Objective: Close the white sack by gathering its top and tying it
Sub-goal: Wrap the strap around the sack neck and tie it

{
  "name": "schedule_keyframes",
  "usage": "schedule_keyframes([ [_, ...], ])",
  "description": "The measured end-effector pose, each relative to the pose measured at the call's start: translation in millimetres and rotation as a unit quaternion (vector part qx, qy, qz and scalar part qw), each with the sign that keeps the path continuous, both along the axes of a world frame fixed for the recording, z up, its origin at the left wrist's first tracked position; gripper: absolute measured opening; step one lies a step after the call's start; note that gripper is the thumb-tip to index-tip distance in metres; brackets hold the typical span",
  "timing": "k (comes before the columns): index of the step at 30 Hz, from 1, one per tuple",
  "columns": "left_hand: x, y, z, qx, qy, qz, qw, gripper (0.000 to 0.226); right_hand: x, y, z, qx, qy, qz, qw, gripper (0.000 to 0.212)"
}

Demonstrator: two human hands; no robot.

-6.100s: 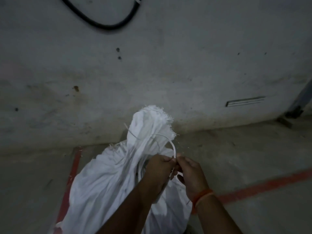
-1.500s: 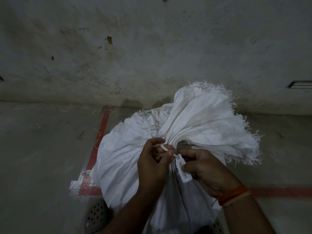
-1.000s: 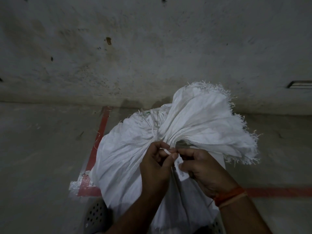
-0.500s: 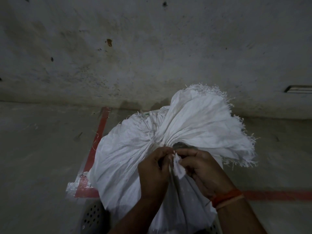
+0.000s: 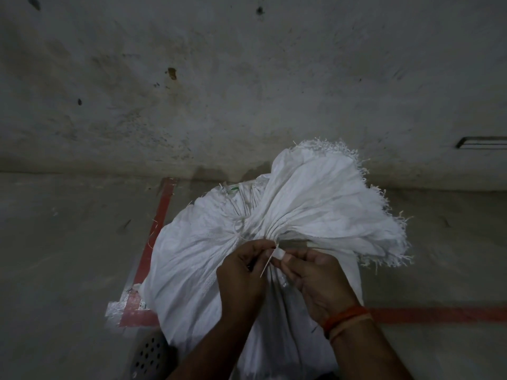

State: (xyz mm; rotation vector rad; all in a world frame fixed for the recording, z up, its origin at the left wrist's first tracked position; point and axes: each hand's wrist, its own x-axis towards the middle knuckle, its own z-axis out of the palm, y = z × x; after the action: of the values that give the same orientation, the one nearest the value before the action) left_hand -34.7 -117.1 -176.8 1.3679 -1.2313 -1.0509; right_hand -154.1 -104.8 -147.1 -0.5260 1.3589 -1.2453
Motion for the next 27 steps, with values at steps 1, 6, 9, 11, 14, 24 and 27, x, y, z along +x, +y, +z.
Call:
schedule_keyframes([
  [1, 1, 0, 0, 0.003, 0.006, -0.002, 1.0, 0.02, 0, 0, 1, 0.002, -0.005, 0.003, 1.0, 0.014],
  [6, 2, 12, 10, 0.012, 0.014, -0.008, 1.0, 0.032, -1, 0, -3, 0.009, 0.09, -0.012, 0.996, 0.02],
  [9, 6, 29, 18, 0.015, -0.016, 0.017, 1.0, 0.046, 2, -1, -1, 0.01, 0.194, 0.011, 0.981, 0.017],
  [11, 9, 35, 23, 0.023, -0.011, 0.006, 1.0, 0.044, 4, -1, 1, 0.012, 0.202, 0.017, 0.979, 0.015],
  [14, 8, 32, 27, 0.004, -0.006, -0.035, 0.999, 0.026, 7, -1, 2, 0.004, 0.243, 0.031, 0.97, 0.015],
  [24, 5, 7, 6, 0.023, -0.024, 0.07, 0.997, 0.016, 3, 2, 1, -0.006, 0.396, 0.059, 0.917, 0.02],
  [27, 11, 0, -1, 0.066, 0.06, 0.063, 0.994, 0.017, -1, 5, 4, 0.0, 0.463, 0.092, 0.882, 0.02],
])
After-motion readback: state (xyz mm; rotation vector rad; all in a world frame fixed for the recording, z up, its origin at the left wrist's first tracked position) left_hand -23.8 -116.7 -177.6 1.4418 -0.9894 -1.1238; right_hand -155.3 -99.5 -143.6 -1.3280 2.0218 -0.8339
